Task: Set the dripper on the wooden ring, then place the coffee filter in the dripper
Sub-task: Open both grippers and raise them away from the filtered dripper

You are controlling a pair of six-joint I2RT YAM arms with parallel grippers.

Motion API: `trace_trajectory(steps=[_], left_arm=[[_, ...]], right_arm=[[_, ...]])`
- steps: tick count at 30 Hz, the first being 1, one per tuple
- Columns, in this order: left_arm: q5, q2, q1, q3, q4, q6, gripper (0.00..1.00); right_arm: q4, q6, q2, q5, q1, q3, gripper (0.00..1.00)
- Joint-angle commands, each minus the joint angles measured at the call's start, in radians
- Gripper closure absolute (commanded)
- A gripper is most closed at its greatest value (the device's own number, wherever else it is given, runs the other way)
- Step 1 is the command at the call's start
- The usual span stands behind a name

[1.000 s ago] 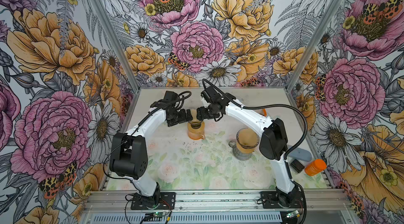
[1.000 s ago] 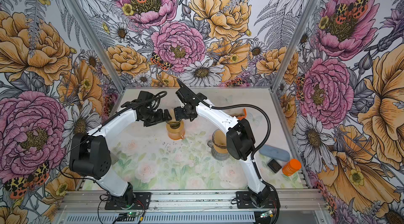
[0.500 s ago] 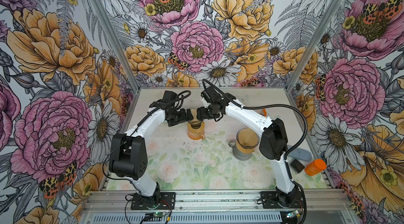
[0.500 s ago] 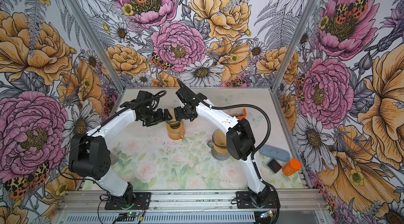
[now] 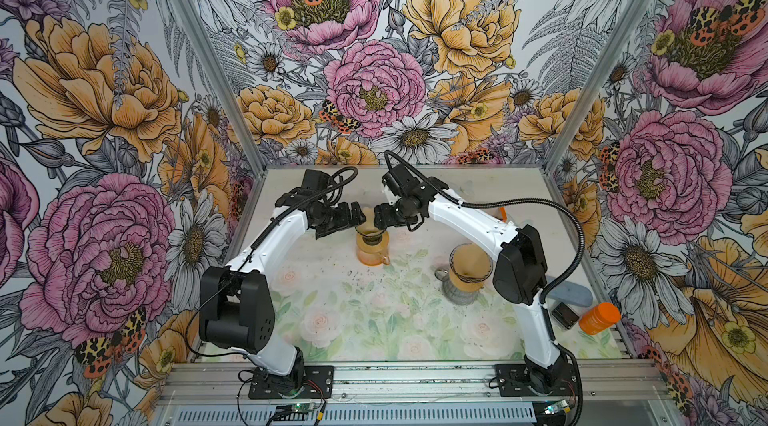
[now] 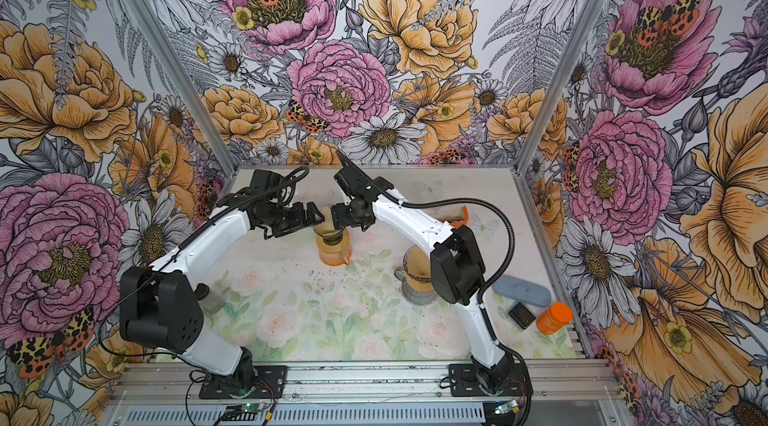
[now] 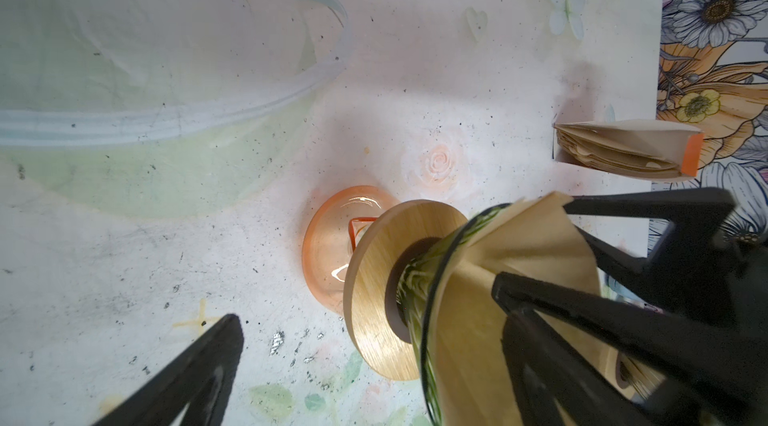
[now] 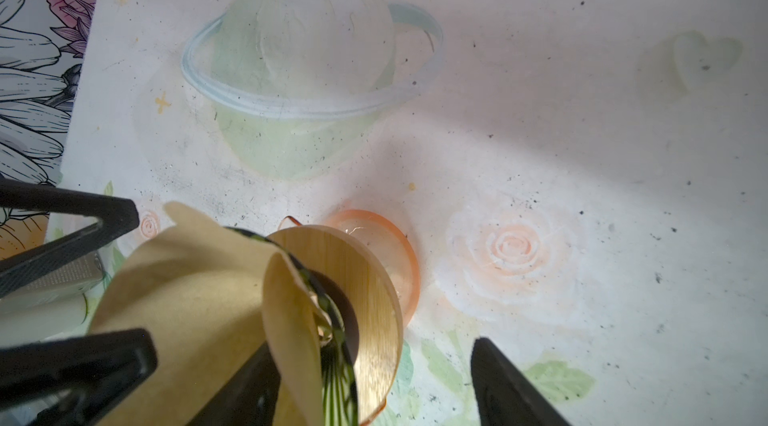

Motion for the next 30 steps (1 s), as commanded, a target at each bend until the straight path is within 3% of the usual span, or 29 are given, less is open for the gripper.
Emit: trace_trajectory(steps=[1, 13, 30], left_arm=[[0.002, -0.064, 0.009, -0.024, 0.027, 0.014, 0.01], [-0.066, -0.235, -0.045, -0.137, 0.149, 0.005, 0.01], [-0.123, -0.439, -0.078, -0.311, 0.321, -0.025, 0.01]], right_arm=[[0.007, -0.014, -0.050, 0.028, 0.002, 0.012, 0.26], [0.047, -0.055, -0.145, 0.093, 0.002, -0.016, 0.24], [0.247, -0.095, -0.463, 0.176, 0.001, -0.373, 0.10]])
